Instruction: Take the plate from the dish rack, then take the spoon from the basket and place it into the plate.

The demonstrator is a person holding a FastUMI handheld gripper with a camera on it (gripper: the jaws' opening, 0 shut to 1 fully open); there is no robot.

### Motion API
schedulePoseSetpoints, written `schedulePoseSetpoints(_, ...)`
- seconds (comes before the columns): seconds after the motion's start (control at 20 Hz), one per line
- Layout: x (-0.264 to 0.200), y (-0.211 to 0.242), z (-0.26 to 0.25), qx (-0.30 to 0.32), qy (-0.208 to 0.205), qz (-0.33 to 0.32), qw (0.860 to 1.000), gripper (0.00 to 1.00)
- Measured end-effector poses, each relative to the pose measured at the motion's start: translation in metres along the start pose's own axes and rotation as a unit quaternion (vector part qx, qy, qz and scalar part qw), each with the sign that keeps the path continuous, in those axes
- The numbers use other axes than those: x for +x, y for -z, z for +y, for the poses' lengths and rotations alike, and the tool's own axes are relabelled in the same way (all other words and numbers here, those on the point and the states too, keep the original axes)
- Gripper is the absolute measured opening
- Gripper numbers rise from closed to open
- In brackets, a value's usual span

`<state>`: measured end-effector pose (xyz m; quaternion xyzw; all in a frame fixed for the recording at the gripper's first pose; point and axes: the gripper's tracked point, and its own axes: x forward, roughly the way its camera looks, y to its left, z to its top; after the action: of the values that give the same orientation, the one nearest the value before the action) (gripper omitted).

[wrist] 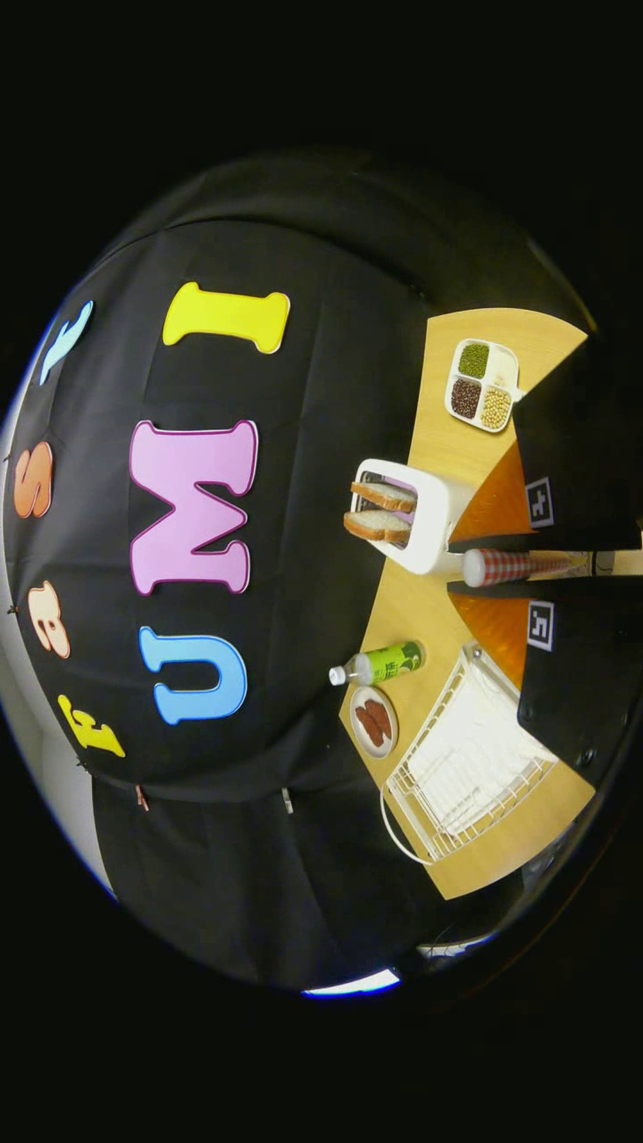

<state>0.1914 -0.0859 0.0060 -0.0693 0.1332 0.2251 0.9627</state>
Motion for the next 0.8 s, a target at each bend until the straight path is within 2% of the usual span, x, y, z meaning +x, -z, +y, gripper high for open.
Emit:
schedulePoseSetpoints(0.2,-0.028,0.014,0.038,0.000,-0.034,0.010,0.999,0.15)
schedulePoseSetpoints(0.45,-0.043,0.087,0.082,0.031,-0.067,0.075,0.994,0.15)
schedulePoseSetpoints(0.8,-0.028,0.186,0.103,0.040,-0.065,0.152,0.985,0.15)
